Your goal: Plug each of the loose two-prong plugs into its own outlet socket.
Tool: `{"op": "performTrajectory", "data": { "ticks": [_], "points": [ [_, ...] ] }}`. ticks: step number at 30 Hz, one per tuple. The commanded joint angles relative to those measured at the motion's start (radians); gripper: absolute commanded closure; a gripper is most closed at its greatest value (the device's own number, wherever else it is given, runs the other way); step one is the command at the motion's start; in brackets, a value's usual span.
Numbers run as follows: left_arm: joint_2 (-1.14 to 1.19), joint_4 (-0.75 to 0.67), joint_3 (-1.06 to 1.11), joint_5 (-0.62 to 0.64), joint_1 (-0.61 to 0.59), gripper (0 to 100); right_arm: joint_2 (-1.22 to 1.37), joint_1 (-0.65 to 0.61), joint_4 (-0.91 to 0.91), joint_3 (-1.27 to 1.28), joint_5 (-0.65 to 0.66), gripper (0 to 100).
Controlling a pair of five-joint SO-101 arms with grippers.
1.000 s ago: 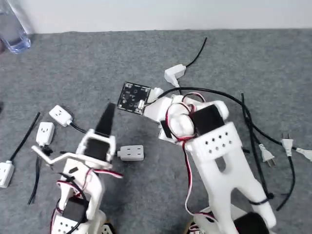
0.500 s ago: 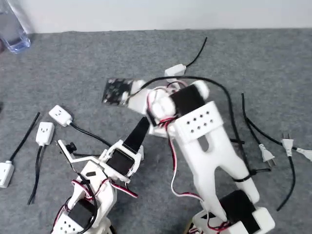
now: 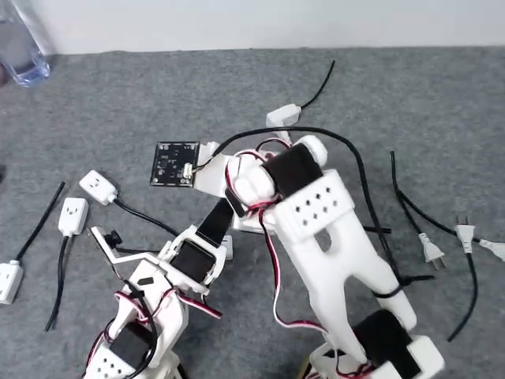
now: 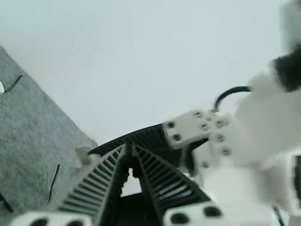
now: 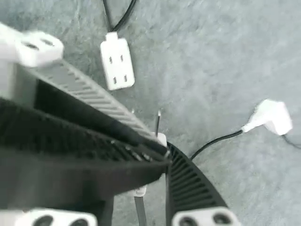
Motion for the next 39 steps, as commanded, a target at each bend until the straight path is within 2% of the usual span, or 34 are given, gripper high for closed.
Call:
{"op": "performTrajectory", "data": {
  "ticks": [1,24,39],
  "points": [
    [-0.014,0.006,-0.012,-0.009,-0.008,99,-0.042,-0.012,0.03,-0.072,0.0,99.1],
    [-0.014,0.006,-0.008,-0.009,-0.009,99,-0.07,-0.015,0.048,-0.17,-0.068,99.1],
    [-0.014,0.006,-0.008,-0.011,-0.009,99,-0.234,-0.128,0.051,-0.086,-0.133,99.1]
  ]
}}
